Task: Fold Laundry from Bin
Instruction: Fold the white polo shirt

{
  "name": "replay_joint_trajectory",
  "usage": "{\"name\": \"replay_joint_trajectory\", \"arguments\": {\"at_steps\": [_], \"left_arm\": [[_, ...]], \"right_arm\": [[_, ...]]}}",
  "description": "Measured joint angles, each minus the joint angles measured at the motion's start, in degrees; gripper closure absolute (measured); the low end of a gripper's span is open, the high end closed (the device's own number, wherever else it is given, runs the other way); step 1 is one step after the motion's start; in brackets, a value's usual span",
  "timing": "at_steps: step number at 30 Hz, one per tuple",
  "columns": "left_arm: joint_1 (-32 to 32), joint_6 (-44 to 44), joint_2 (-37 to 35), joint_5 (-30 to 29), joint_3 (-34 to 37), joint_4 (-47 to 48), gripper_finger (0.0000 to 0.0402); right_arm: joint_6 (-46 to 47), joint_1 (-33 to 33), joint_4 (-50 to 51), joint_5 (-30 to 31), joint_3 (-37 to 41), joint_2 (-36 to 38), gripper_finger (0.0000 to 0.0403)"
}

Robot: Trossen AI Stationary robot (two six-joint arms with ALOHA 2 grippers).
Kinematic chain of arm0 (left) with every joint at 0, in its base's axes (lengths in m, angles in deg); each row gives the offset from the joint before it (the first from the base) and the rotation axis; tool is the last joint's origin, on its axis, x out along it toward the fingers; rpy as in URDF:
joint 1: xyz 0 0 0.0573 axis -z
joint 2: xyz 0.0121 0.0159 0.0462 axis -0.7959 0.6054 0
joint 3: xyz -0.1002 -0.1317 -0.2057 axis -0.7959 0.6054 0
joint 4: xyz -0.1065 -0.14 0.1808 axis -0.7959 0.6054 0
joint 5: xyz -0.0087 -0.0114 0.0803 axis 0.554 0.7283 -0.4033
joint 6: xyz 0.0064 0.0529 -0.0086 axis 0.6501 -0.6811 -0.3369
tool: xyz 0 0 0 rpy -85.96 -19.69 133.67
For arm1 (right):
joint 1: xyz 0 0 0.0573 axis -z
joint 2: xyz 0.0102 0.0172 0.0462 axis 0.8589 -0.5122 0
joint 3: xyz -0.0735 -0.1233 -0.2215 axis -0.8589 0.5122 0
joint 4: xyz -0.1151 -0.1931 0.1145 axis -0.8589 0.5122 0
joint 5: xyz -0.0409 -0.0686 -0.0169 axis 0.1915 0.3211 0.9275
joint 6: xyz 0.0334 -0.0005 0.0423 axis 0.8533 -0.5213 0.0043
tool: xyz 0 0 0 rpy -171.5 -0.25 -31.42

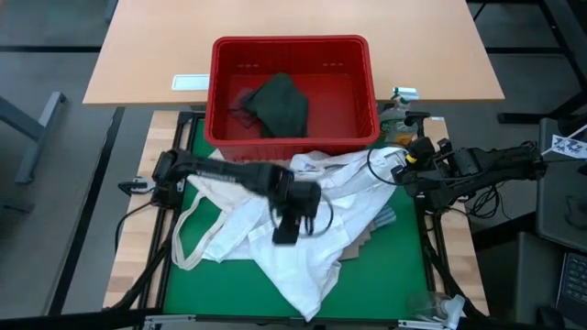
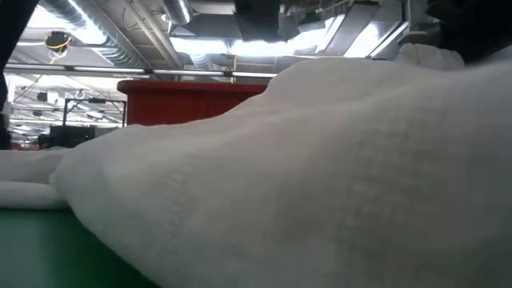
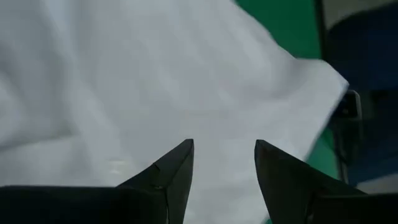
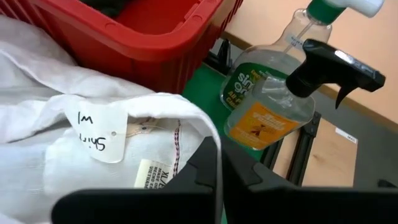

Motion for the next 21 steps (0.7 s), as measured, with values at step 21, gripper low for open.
{"name": "replay_joint_trajectory", "arguments": {"at_steps": [21], "left_arm": [[28.40,62.06,0.87,-22.30,14.53,1.54,0.0237]], "right_arm": [[-0.02,0.00,0.01,-5.97,0.00,0.00,0.0397]]}}
